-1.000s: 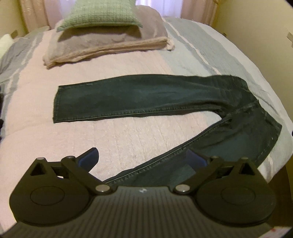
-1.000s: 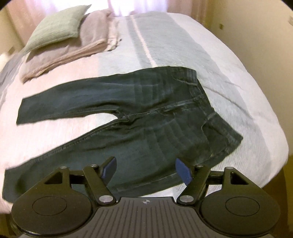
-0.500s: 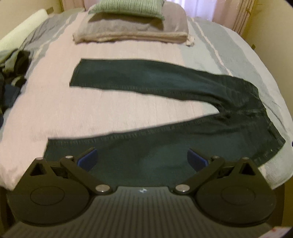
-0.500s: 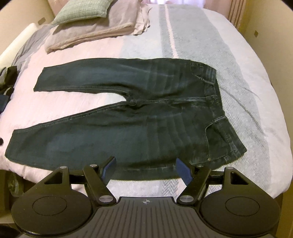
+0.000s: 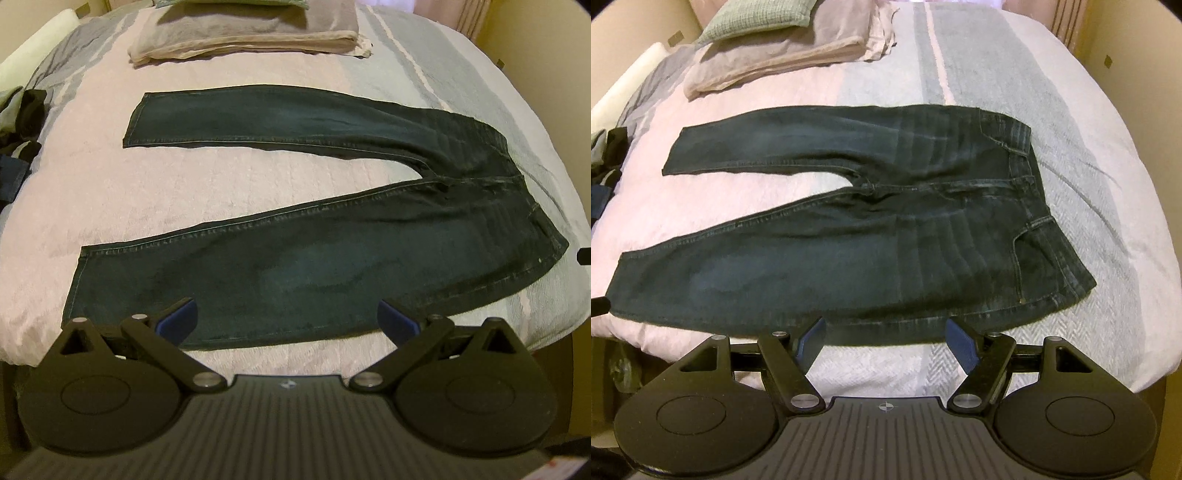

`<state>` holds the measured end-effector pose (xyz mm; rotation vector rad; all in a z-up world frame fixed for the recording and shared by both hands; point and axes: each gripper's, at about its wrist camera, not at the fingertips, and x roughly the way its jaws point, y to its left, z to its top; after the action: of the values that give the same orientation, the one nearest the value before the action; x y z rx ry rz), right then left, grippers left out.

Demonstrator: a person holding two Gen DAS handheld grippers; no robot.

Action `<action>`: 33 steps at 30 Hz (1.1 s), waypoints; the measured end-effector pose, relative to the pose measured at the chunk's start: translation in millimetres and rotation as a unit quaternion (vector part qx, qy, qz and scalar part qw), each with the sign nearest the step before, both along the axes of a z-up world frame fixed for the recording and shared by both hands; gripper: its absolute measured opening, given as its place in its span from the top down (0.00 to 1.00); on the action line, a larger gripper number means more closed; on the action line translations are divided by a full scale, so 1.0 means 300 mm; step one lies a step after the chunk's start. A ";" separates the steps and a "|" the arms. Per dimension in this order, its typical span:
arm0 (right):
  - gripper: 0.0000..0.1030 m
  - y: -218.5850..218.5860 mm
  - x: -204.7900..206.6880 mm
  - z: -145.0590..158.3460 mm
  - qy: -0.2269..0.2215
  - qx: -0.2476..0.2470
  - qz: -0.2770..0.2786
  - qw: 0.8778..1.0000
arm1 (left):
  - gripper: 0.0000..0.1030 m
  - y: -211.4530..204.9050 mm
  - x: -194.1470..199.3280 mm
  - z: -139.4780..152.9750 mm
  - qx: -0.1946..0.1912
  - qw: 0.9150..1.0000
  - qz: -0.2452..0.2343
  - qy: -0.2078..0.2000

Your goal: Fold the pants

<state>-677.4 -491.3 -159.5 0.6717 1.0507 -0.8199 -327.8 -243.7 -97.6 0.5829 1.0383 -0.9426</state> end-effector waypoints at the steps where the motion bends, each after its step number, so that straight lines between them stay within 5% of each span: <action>1: 0.33 0.004 -0.004 -0.001 0.003 -0.001 0.001 1.000 | 0.01 0.001 -0.006 -0.001 0.001 1.000 0.000 0.001; 22: 0.33 -0.037 -0.171 -0.020 0.032 -0.008 -0.020 0.999 | 0.01 -0.100 -0.176 -0.042 -0.009 0.999 -0.039 0.024; 33: 0.33 -0.036 -0.060 -0.099 0.033 0.005 0.038 0.999 | 0.01 0.000 -0.137 -0.066 0.010 1.000 0.012 0.010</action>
<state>-695.5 -502.1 -189.2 0.6129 1.1333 -0.7762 -368.8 -243.8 -117.3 0.5776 1.0720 -0.9195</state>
